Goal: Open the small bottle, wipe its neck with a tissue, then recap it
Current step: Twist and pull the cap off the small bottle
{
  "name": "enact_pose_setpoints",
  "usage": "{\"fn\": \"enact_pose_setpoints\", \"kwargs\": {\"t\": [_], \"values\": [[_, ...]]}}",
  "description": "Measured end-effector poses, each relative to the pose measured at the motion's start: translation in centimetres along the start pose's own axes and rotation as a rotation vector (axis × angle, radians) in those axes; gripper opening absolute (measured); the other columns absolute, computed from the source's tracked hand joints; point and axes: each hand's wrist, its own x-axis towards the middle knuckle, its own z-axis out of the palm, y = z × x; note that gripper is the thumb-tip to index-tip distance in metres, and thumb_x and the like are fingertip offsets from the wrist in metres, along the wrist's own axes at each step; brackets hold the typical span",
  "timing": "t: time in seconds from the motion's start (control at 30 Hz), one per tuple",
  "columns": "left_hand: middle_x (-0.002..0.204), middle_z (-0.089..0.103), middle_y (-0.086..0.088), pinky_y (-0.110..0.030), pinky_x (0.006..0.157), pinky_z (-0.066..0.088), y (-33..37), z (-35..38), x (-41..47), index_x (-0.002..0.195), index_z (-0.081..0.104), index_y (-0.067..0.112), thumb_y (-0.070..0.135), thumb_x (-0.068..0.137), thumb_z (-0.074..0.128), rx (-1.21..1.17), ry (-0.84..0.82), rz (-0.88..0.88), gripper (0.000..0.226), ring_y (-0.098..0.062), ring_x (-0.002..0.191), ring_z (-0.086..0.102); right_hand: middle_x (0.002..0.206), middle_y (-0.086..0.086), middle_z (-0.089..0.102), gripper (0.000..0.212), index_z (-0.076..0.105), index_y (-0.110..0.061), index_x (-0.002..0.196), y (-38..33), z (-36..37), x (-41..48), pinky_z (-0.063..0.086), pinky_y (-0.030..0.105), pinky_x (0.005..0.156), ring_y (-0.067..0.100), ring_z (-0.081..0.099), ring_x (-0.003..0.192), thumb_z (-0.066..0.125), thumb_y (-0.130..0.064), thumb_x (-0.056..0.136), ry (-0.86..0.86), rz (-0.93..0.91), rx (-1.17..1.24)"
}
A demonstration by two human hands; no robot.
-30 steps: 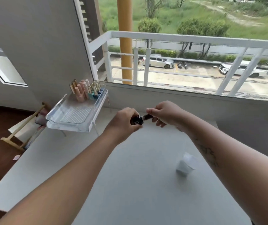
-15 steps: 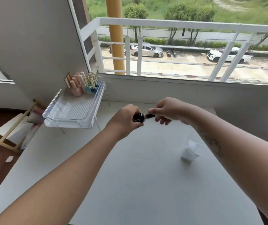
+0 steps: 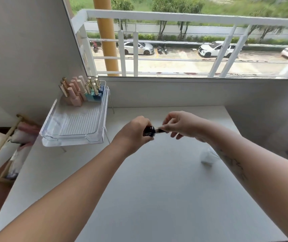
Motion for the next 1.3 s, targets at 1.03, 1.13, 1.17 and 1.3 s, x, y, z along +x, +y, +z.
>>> {"fn": "enact_pose_setpoints", "kwargs": {"t": [1.03,1.13,1.17,1.3], "values": [[0.094,0.070,0.000,-0.034,0.077,0.056,2.0,2.7,0.3,0.094,0.073,0.023,0.025,0.074,0.085,-0.224,0.134,-0.278,0.023,-0.018,0.086,0.067,0.089,0.007,0.074,0.028,0.074,-0.017,0.095,0.8,-3.0,2.5,0.061,0.027,0.065,0.018,0.074,0.067,0.069,-0.043,0.086,-0.182,0.002,0.072],[0.089,0.074,0.006,-0.030,0.072,0.056,2.3,3.0,0.5,0.086,0.073,0.029,0.027,0.069,0.087,-0.314,0.143,-0.343,0.022,-0.014,0.082,0.070,0.080,0.005,0.073,0.023,0.074,-0.016,0.086,1.0,-3.4,2.5,0.058,0.024,0.058,0.015,0.071,0.059,0.063,-0.034,0.093,-0.198,-0.031,0.068],[0.086,0.075,0.007,-0.030,0.071,0.057,2.4,3.2,0.6,0.085,0.073,0.029,0.028,0.068,0.087,-0.357,0.144,-0.363,0.022,-0.013,0.080,0.070,0.081,0.005,0.071,0.017,0.072,-0.014,0.088,1.1,-3.6,2.6,0.058,0.025,0.060,0.015,0.069,0.063,0.065,-0.029,0.093,-0.200,-0.055,0.070],[0.084,0.078,0.007,-0.030,0.071,0.057,2.6,3.9,0.6,0.087,0.075,0.027,0.030,0.067,0.088,-0.486,0.141,-0.411,0.025,-0.013,0.079,0.073,0.089,0.003,0.063,0.016,0.067,-0.017,0.102,1.5,-4.8,2.6,0.058,0.027,0.073,0.016,0.065,0.077,0.067,-0.010,0.088,-0.265,-0.140,0.025]]}}
